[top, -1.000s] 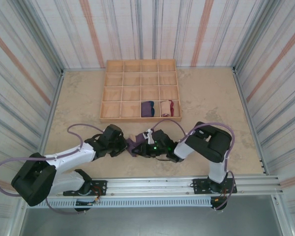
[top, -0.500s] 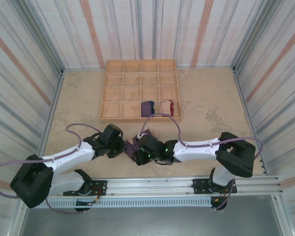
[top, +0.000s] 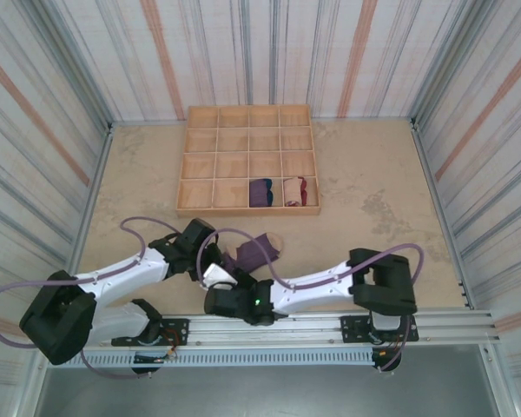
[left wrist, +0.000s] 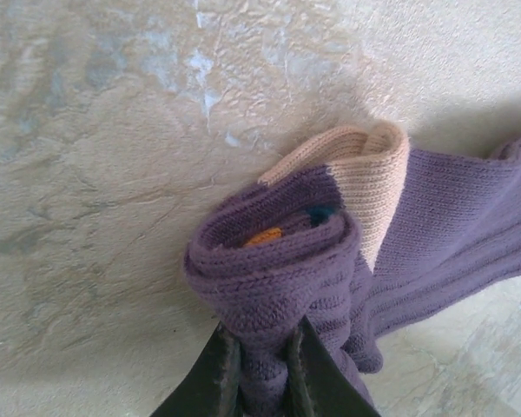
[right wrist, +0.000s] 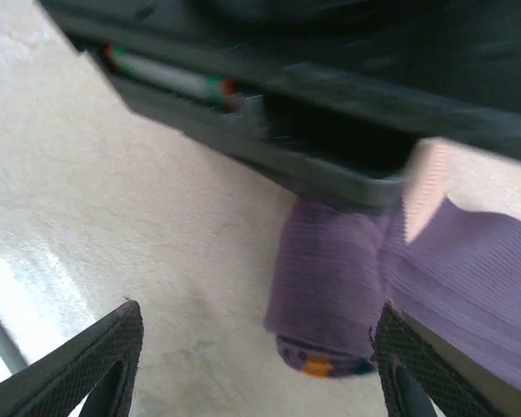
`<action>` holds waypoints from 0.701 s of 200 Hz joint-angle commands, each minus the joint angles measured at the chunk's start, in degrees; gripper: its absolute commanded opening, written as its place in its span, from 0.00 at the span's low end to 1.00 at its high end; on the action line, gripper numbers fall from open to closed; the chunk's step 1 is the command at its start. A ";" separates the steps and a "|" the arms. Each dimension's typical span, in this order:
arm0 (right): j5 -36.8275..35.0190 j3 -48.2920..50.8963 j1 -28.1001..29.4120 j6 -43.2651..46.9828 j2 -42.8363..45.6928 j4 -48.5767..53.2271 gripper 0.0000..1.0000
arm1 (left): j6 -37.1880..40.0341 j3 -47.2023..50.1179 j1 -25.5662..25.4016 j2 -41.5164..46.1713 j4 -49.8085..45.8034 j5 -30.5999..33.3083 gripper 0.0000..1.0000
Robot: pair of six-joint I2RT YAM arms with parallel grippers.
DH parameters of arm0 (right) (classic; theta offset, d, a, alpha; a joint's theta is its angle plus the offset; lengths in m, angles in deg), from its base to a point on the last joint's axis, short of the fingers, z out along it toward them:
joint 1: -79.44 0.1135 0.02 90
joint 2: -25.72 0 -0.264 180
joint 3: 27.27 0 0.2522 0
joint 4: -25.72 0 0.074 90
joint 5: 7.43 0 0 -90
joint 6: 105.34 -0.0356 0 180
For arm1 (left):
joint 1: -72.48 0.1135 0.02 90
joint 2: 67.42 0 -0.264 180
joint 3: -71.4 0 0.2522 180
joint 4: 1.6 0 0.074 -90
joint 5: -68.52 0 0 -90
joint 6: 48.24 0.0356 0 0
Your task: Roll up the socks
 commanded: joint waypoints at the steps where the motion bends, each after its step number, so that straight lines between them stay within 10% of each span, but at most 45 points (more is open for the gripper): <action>1: -7.19 -1.96 0.27 4.15 -4.96 2.28 0.70 | 1.72 -0.55 0.09 -1.01 -3.34 -1.65 0.00; 47: -10.93 -4.26 0.91 5.09 -12.50 1.53 0.59 | 2.76 -0.54 0.14 -0.93 -3.96 -2.83 0.01; 79: -10.00 -4.33 0.57 3.32 -14.92 2.07 0.33 | 3.55 -0.31 0.18 -0.67 -3.96 -3.15 0.04; 118: -5.34 0.16 -0.63 -0.13 -13.18 -0.88 0.00 | 4.05 0.48 0.74 1.82 -4.09 -3.16 0.31; 140: -0.92 3.77 -1.72 -1.11 -11.12 -4.72 0.00 | 4.38 0.58 1.42 3.69 -5.13 -2.80 0.59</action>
